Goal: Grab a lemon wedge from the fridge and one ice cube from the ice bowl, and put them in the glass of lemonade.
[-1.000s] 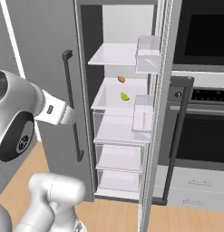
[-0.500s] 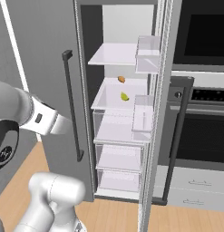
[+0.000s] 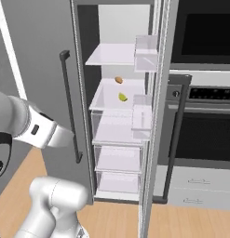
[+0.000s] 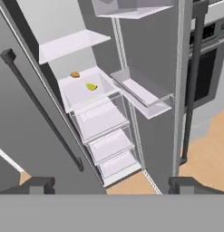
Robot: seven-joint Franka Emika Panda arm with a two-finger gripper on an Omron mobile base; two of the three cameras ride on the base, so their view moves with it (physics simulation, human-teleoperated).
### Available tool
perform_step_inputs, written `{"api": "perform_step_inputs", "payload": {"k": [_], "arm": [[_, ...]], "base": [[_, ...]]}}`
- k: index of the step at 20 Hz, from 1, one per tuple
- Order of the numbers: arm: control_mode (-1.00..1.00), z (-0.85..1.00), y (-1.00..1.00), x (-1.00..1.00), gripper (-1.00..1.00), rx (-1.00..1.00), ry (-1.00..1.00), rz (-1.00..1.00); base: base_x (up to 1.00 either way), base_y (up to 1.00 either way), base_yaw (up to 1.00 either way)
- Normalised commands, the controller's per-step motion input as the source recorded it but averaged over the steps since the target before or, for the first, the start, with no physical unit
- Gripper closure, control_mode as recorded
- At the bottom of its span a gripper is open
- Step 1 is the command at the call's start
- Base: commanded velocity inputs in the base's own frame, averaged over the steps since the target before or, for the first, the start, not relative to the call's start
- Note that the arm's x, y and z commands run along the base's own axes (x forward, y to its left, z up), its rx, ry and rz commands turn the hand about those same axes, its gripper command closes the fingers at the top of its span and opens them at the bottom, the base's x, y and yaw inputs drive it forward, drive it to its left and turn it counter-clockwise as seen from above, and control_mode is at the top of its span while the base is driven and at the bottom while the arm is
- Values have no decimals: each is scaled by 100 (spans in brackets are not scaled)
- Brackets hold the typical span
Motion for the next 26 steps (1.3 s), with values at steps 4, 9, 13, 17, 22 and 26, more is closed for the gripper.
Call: {"api": "perform_step_inputs", "payload": {"k": [4,9,13,17,22,26], "arm": [[100,0,0,0,-100,0,0,0],[100,0,0,0,-100,0,0,0],[100,0,0,0,-100,0,0,0],[100,0,0,0,-100,0,0,0],[100,0,0,0,-100,0,0,0],[100,0,0,0,-100,0,0,0]], "base": [[48,23,-19],[67,10,-9],[60,6,-6],[62,4,-6],[53,0,-3],[32,-7,1]]}}
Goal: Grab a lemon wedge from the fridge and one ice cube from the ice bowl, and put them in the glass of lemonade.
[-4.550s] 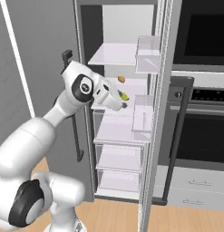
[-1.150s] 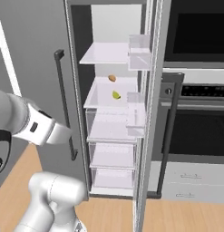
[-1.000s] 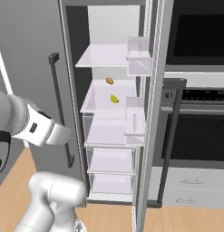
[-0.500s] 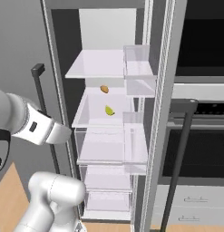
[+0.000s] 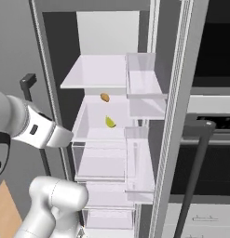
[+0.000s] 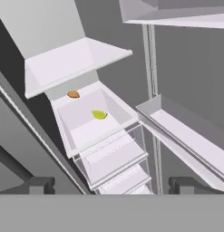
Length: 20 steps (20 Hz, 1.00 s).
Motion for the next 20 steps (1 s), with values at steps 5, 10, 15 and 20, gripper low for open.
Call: {"api": "perform_step_inputs", "payload": {"k": [5,10,15,20], "arm": [[100,0,0,0,-100,0,0,0],[100,0,0,0,-100,0,0,0],[100,0,0,0,-100,0,0,0],[100,0,0,0,-100,0,0,0]], "base": [[23,-16,5],[7,-35,9],[0,-49,15],[-5,-20,20]]}}
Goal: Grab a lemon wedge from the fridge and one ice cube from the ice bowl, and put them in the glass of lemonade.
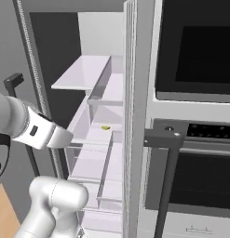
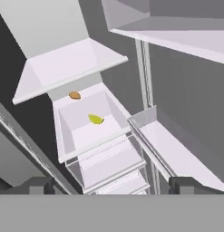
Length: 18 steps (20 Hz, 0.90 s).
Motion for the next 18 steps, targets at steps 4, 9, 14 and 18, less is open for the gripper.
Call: {"api": "perform_step_inputs", "payload": {"k": [4,9,14,18], "arm": [[100,0,0,0,-100,0,0,0],[100,0,0,0,-100,0,0,0],[-100,-10,1,-2,-100,0,3,10],[-100,-18,5,0,-100,-3,22,16]], "base": [[-1,0,26],[-3,0,22],[-5,0,8],[0,0,0]]}}
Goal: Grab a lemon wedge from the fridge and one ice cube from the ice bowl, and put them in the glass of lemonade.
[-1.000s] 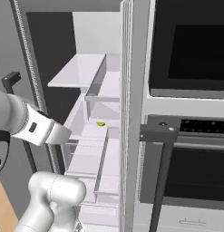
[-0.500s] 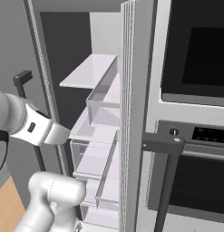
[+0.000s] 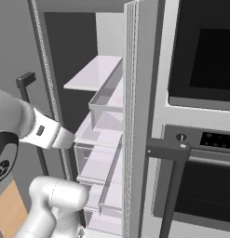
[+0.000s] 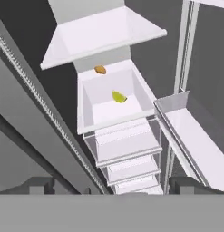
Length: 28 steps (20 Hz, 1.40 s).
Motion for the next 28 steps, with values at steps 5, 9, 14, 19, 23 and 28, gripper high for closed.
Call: {"api": "perform_step_inputs", "payload": {"k": [5,9,14,19,23,28], "arm": [[-100,-16,0,10,-100,-11,37,16],[-100,-42,15,67,-100,-14,31,10],[-100,-75,18,90,-100,-12,0,0],[-100,-68,0,93,-100,-1,-4,0],[-100,-28,-9,100,-100,0,0,0],[-100,-20,-43,97,-100,2,0,4]], "base": [[0,0,0],[0,0,0],[0,0,0],[0,0,0],[0,0,0],[0,0,0]]}}
